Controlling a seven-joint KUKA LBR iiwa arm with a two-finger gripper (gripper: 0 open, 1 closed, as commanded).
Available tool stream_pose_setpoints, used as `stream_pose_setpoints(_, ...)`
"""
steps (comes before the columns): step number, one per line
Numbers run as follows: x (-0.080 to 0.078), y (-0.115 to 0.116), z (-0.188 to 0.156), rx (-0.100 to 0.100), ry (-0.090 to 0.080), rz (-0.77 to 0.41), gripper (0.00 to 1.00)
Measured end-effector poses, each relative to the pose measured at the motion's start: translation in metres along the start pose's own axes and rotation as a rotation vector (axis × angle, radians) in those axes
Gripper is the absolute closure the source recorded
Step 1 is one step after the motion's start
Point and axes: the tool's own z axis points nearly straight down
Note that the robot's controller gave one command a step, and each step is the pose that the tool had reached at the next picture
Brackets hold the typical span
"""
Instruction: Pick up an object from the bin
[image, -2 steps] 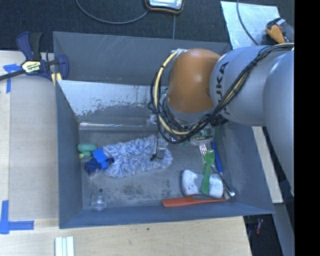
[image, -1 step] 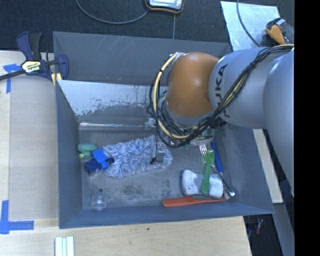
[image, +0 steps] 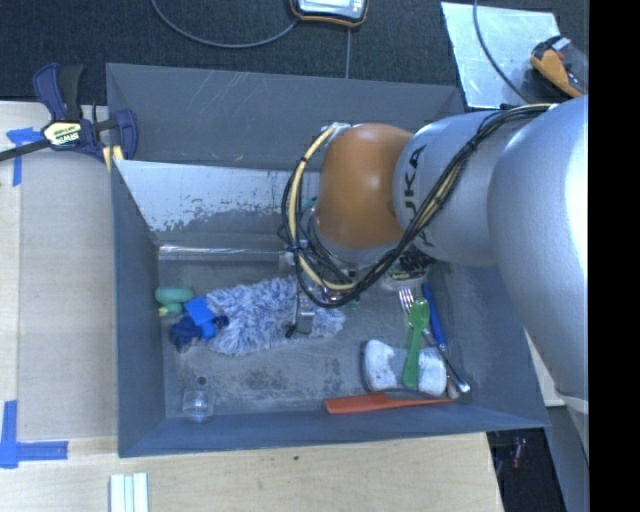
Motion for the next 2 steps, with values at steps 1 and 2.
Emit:
stream_pose_setpoints(1, -0.003, 0.002, 0.005, -0.001, -0.006, -0.002, 0.0)
stream_pose_setpoints(2, 0.005, 0.001, 0.019, -0.002, -0.011, -0.017, 1.0)
